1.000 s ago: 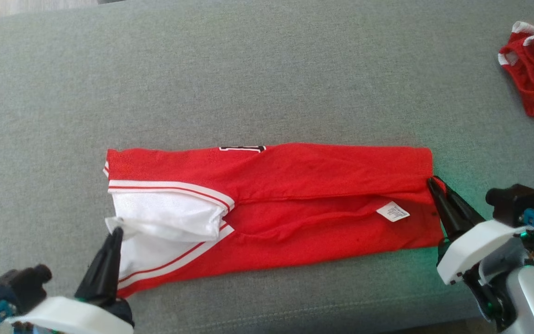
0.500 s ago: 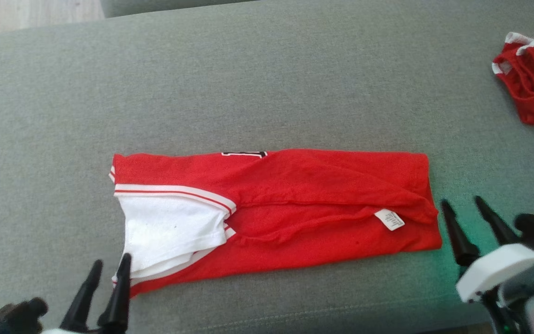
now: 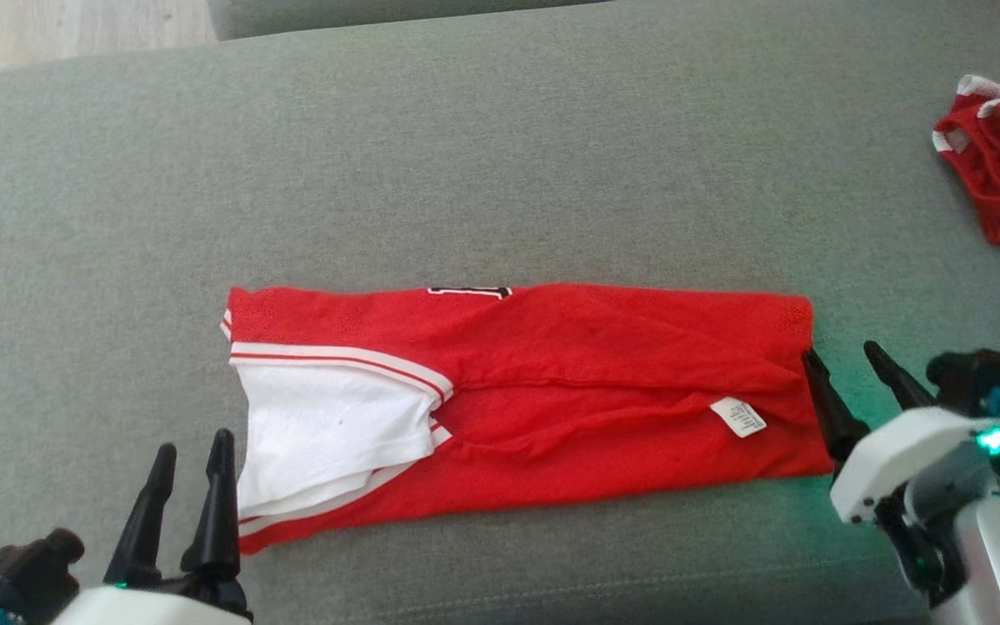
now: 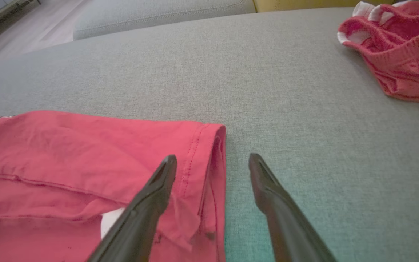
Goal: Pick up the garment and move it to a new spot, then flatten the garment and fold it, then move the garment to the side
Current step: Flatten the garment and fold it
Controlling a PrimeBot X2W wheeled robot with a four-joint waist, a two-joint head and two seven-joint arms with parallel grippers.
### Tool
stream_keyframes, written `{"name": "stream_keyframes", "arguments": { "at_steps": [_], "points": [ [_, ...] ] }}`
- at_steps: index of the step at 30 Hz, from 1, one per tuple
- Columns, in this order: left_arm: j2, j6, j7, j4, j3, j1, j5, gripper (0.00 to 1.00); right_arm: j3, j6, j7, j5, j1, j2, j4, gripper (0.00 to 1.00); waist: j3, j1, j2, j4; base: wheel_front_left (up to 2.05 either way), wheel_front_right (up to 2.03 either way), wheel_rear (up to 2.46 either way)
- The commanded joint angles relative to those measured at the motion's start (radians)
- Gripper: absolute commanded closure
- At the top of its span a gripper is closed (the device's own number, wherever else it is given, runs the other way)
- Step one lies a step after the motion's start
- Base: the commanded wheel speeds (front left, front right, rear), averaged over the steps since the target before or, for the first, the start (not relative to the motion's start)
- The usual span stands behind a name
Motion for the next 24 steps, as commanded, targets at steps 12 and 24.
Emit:
{"name": "stream_keyframes", "arguments": {
  "at_steps": [12, 24],
  "points": [
    [-0.032, 0.016, -0.055, 0.016, 0.039, -0.073, 0.045, 0.0, 0.028, 0.007, 0.117, -0.042, -0.135, -0.026, 0.164, 0.0, -0.006, 0.0, 0.0, 0.054, 0.0, 0.0, 0.0],
    [-0.057, 0.006, -0.072, 0.051, 0.029, -0.11, 0.082, 0.0, 0.058, 0.007, 0.269, 0.028, -0.173, -0.037, 0.261, 0.0, -0.014, 0.0, 0.0, 0.075, 0.0, 0.0, 0.0]
  ]
}}
